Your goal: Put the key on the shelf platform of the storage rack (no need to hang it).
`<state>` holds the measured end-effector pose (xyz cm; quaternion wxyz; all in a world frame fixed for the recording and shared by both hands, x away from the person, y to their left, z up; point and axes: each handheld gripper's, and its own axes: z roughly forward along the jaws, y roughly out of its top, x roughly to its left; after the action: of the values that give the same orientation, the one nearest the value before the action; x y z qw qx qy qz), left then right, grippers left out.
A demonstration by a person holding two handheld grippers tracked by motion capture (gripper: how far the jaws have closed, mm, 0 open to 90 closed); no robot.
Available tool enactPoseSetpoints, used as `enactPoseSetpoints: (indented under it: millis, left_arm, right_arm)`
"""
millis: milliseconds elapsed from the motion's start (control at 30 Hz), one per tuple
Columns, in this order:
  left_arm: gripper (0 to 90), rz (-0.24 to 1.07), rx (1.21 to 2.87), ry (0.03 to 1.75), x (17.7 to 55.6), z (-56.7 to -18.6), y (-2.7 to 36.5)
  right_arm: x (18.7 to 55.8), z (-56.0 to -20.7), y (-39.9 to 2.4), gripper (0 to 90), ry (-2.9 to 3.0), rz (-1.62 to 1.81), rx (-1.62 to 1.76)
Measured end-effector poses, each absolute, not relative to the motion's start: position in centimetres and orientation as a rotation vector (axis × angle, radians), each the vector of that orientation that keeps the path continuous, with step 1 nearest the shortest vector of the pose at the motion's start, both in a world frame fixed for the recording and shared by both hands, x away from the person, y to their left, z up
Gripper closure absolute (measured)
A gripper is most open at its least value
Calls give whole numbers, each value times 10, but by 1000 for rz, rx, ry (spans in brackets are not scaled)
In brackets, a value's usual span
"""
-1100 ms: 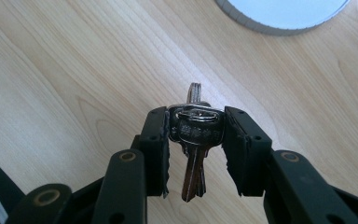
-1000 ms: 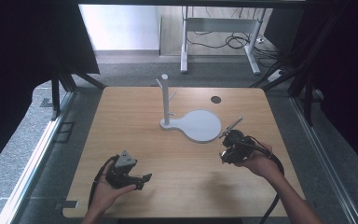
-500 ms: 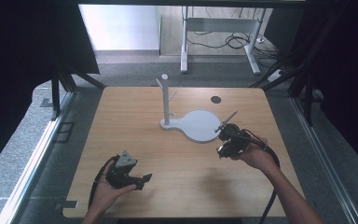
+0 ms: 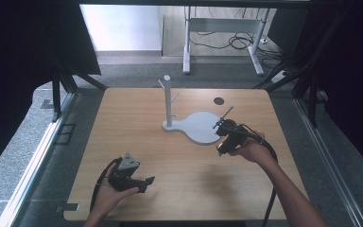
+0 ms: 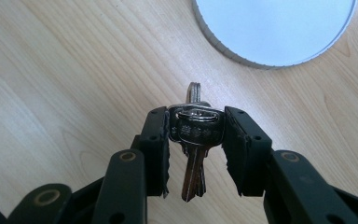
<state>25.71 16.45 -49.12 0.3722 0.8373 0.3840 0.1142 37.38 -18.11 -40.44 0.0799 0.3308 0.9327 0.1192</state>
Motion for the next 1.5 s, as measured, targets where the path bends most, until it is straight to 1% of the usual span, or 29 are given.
enactPoseSetpoints:
  millis: [1500]
  left_arm:
    - [207, 284, 2146, 983, 258, -491, 166]
  right_arm:
    - [459, -407, -162, 626, 2785, 378, 1134]
